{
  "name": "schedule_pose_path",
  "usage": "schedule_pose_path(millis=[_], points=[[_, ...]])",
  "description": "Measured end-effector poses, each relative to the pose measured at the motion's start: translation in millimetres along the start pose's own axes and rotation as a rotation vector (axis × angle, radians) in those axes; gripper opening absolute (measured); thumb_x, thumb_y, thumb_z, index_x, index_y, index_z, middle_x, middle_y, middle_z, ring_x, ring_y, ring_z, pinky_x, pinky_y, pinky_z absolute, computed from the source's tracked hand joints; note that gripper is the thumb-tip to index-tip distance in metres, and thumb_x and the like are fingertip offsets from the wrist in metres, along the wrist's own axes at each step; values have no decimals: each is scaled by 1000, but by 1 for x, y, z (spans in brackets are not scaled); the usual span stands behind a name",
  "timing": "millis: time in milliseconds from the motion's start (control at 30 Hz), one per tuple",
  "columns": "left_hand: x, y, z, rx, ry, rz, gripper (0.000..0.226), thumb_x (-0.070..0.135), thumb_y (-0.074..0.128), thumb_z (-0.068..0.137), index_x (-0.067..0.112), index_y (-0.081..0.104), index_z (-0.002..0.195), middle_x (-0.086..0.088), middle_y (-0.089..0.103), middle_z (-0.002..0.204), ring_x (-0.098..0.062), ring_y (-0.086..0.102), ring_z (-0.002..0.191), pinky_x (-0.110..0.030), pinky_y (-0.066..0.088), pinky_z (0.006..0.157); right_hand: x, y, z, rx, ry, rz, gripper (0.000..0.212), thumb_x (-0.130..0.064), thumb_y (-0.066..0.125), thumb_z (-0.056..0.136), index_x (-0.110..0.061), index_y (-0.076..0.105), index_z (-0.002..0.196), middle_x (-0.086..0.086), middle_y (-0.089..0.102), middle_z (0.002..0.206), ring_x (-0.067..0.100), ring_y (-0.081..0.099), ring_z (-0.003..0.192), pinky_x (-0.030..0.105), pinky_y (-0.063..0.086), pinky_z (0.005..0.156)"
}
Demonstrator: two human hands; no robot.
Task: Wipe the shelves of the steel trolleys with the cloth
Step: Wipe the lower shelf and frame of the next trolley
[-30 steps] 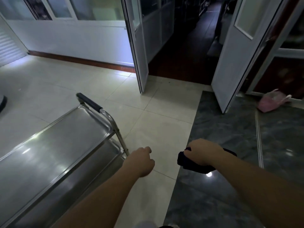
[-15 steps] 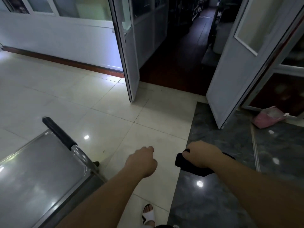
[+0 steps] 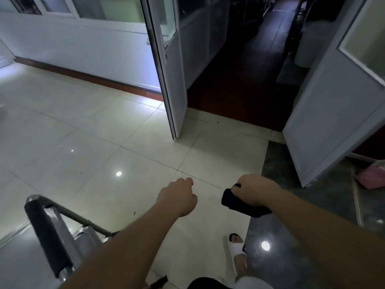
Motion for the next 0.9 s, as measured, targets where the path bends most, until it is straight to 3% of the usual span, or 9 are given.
schedule_pose_path(millis=[167, 367, 667, 900], points=[[-2, -39, 79, 18, -136, -120, 52, 37, 48, 100, 28, 43, 151, 1, 52, 149, -26, 54, 132, -45, 48, 106, -4, -72, 106, -12, -123, -35, 44, -44, 43, 102, -13, 59, 74, 6, 62, 77, 24, 61, 73, 37, 49, 70], [-23, -76, 135, 50, -324, -251, 54, 37, 49, 101, 27, 42, 153, 0, 51, 150, -25, 53, 134, -44, 47, 108, -39, -144, 205, -49, -290, -152, 43, -38, 45, 103, -14, 48, 67, 4, 51, 67, 18, 48, 61, 32, 34, 54], [-133, -118, 188, 79, -530, -333, 54, 35, 49, 103, 24, 40, 155, -4, 50, 151, -27, 52, 135, -46, 46, 111, -188, -173, 318, -106, -516, -280, 39, -44, 44, 97, -18, 54, 70, 2, 61, 73, 19, 56, 66, 33, 38, 58], [-254, -176, 242, 136, -583, -321, 52, 35, 48, 102, 25, 41, 153, -2, 51, 147, -27, 53, 130, -45, 48, 104, -315, -204, 399, -90, -548, -399, 39, -43, 40, 99, -15, 57, 76, 4, 63, 78, 21, 60, 73, 34, 42, 61]])
Point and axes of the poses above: each hand's wrist, its own z-axis towards the middle knuckle, its own y-axis out of the palm, x = y × z, the point moved 3 cm from there along z, towards the middle knuckle
